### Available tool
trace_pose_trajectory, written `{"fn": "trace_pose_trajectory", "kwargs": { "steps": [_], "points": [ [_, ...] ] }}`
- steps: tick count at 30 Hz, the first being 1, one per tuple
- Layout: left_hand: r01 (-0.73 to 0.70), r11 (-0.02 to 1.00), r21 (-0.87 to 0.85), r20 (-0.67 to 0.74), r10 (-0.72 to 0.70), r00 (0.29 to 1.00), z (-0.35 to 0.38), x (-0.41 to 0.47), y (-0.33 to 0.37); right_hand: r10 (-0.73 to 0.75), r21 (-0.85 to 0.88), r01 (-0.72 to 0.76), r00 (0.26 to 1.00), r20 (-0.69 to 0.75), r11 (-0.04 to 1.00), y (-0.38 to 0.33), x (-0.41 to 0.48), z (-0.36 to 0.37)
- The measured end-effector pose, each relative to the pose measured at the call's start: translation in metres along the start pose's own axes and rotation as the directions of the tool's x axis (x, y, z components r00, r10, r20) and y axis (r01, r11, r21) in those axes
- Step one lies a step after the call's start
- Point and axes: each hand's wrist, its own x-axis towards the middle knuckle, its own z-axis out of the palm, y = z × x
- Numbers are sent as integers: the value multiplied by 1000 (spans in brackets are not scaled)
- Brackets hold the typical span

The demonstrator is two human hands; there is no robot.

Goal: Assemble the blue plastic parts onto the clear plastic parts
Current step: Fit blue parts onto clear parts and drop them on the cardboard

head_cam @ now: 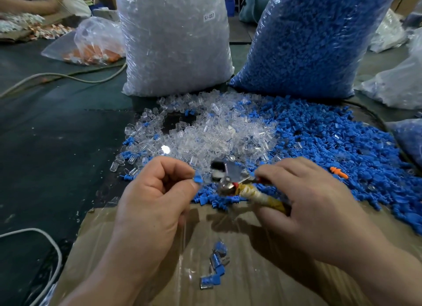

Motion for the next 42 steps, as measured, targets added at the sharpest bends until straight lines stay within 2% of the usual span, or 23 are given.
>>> {"fn": "trace_pose_trajectory", "kwargs": {
  "steps": [3, 6, 10, 13, 15, 19, 23, 26, 29, 31, 33, 34, 35, 36, 37, 38, 39, 40, 41, 42],
  "points": [
    [86, 996, -10, 67, -85, 994, -2, -2, 0, 115, -105, -119, 992, -43, 987, 12, 7, 3],
    [172, 985, 0, 155, -170, 973, 9, -8, 1, 181, -196, -172, 983, 33, 966, 17, 17, 8],
    [212, 977, 11, 121, -212, 970, 16, -9, 4, 195, -232, -171, 977, 86, 958, 16, 24, 11],
    [133, 986, 102, 86, -142, 986, 16, -11, 4, 109, -149, -116, 993, -51, 982, 8, 19, 10],
    [65, 976, 206, 88, -84, 993, 17, -12, 1, -12, -71, 0, 987, -161, 997, -12, 13, 10],
    [-77, 954, 291, 110, 46, 993, 19, -15, -3, -222, -57, 215, 964, -147, 975, -36, 6, 20],
    [-191, 927, 323, 137, 155, 978, 16, -16, 0, -212, -46, 208, 971, -113, 977, -32, 4, 18],
    [-143, 934, 326, 85, 121, 989, 11, -14, 0, -235, -41, 232, 965, -120, 972, -32, 2, 20],
    [14, 953, 302, 166, -67, 984, 9, -11, 2, -256, -13, 257, 955, -151, 966, -38, 4, 17],
    [82, 970, 231, 218, -134, 967, 7, -11, 3, -260, 40, 268, 956, -138, 963, -44, 3, 14],
    [64, 985, 161, 267, -106, 958, 6, -11, 3, -197, 140, 207, 977, -84, 968, -46, 0, 12],
    [11, 989, 148, 298, -55, 953, 5, -11, 3, -115, 250, 117, 993, -25, 961, -47, -2, 11],
    [-53, 989, 135, 331, 5, 944, 4, -11, 3, -23, 432, -11, 997, 74, 902, -49, -3, 8],
    [-108, 987, 115, 366, 58, 929, 4, -12, 5, 45, 656, -162, 980, 192, 737, -49, -5, 5],
    [-151, 984, 92, 400, 103, 911, 4, -13, 5, 76, 812, -346, 932, 353, 470, -48, -6, 4],
    [-191, 978, 83, 429, 138, 893, 4, -15, 6, 47, 847, -491, 869, 492, 207, -47, -5, 1],
    [-246, 964, 106, 450, 174, 876, 3, -16, 7, 8, 821, -565, 824, 566, 79, -46, -5, -2],
    [-303, 940, 154, 462, 202, 863, 2, -16, 9, -7, 797, -601, 798, 603, 51, -45, -4, -3],
    [-346, 915, 209, 461, 219, 860, -1, -15, 10, 22, 793, -593, 803, 596, 141, -43, -4, -2],
    [-356, 895, 270, 450, 210, 868, -4, -14, 11, 84, 771, -516, 846, 526, 373, -42, -3, -1]
  ]
}}
